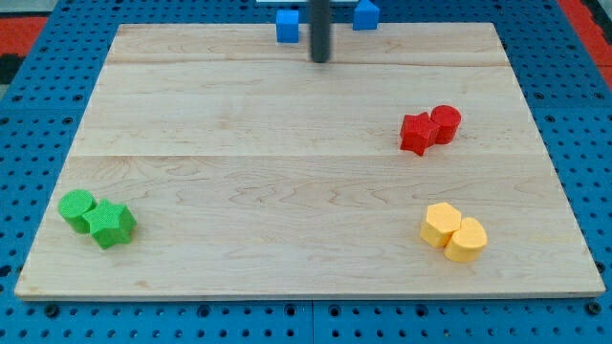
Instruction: Point at the blue triangle
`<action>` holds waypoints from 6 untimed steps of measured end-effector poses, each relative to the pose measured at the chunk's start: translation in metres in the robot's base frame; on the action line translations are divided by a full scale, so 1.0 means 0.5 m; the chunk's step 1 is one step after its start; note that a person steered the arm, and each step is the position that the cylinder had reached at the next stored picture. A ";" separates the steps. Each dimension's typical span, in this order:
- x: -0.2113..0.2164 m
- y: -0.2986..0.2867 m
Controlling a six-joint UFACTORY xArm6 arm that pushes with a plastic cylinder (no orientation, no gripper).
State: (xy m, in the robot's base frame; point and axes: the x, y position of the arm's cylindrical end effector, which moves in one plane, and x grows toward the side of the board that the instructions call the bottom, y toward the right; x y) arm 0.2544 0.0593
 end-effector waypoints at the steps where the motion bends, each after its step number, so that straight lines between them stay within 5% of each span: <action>1: -0.066 0.208; 4: -0.126 0.202; 6: -0.055 0.093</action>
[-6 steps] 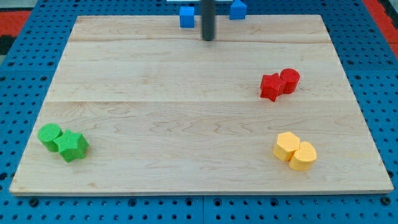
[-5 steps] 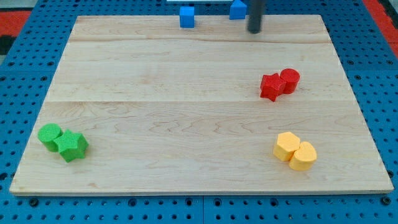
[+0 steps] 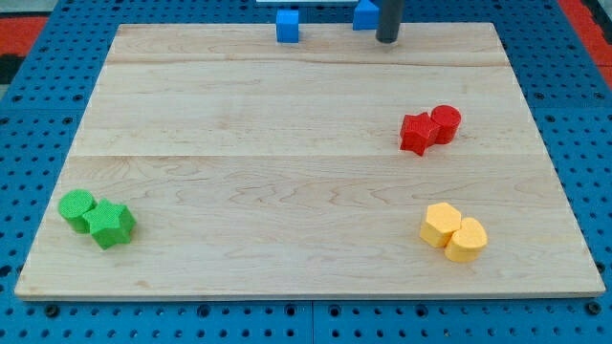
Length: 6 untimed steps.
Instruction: Point at the blue triangle
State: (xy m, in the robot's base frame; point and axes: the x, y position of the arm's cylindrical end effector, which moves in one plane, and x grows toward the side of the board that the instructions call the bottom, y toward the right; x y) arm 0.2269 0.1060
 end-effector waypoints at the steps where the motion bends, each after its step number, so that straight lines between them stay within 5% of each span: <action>1: 0.008 -0.023; 6: -0.071 0.009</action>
